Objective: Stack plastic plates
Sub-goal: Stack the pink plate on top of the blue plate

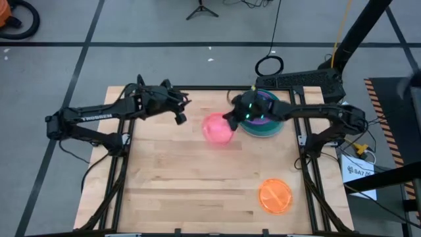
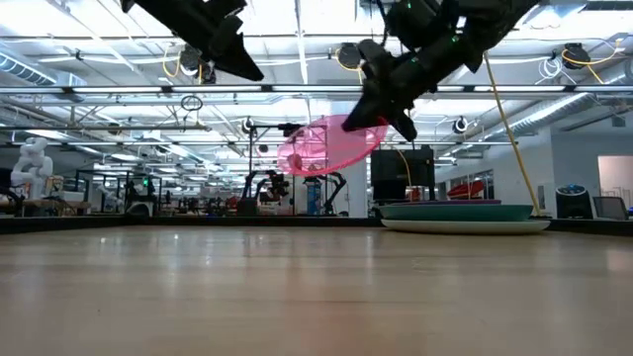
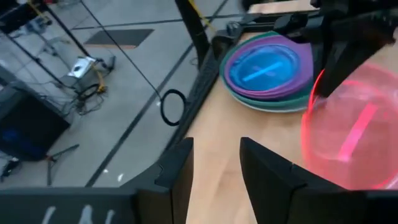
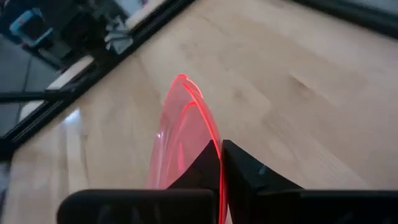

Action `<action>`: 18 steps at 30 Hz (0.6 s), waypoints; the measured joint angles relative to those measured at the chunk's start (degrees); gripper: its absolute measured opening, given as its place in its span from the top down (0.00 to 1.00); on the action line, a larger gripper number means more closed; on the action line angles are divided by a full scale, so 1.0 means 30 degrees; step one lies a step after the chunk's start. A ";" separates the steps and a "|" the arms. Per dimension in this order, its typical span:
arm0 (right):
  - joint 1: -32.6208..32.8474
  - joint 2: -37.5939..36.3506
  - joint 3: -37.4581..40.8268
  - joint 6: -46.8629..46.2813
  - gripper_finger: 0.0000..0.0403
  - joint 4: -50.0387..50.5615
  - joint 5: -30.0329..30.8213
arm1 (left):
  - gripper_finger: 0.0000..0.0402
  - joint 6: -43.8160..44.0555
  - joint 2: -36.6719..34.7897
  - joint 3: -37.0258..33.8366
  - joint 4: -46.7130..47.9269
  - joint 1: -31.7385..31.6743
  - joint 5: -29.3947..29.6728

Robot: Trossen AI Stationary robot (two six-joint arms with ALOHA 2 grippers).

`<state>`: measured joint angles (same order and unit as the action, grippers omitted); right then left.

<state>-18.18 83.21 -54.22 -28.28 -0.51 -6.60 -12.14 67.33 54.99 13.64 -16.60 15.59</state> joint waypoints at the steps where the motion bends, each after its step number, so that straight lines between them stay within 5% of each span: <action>1: -0.0798 -0.0158 0.0000 0.0305 1.00 0.0296 -0.1401 | 0.66 -0.0108 -0.0078 0.0004 -0.0033 -0.0274 -0.0012; 8: -0.7695 -0.0756 -0.1737 0.3020 1.00 0.5831 -0.9873 | 0.66 -0.0145 -0.0089 0.0000 -0.0048 -0.1389 -0.0341; 15: -1.2059 -0.0508 -0.2820 0.5316 1.00 1.0784 -0.8904 | 0.66 -0.0291 -0.0065 -0.0004 -0.0151 -0.1712 -0.0708; 18: -1.2808 -0.0515 -0.2820 0.5923 1.00 1.1856 -0.6785 | 0.66 -0.0282 -0.0059 -0.0004 -0.0119 -0.1712 -0.0719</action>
<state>-56.60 81.67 -62.67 -10.51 35.06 -26.96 -12.99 67.15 54.98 13.29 -21.74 13.43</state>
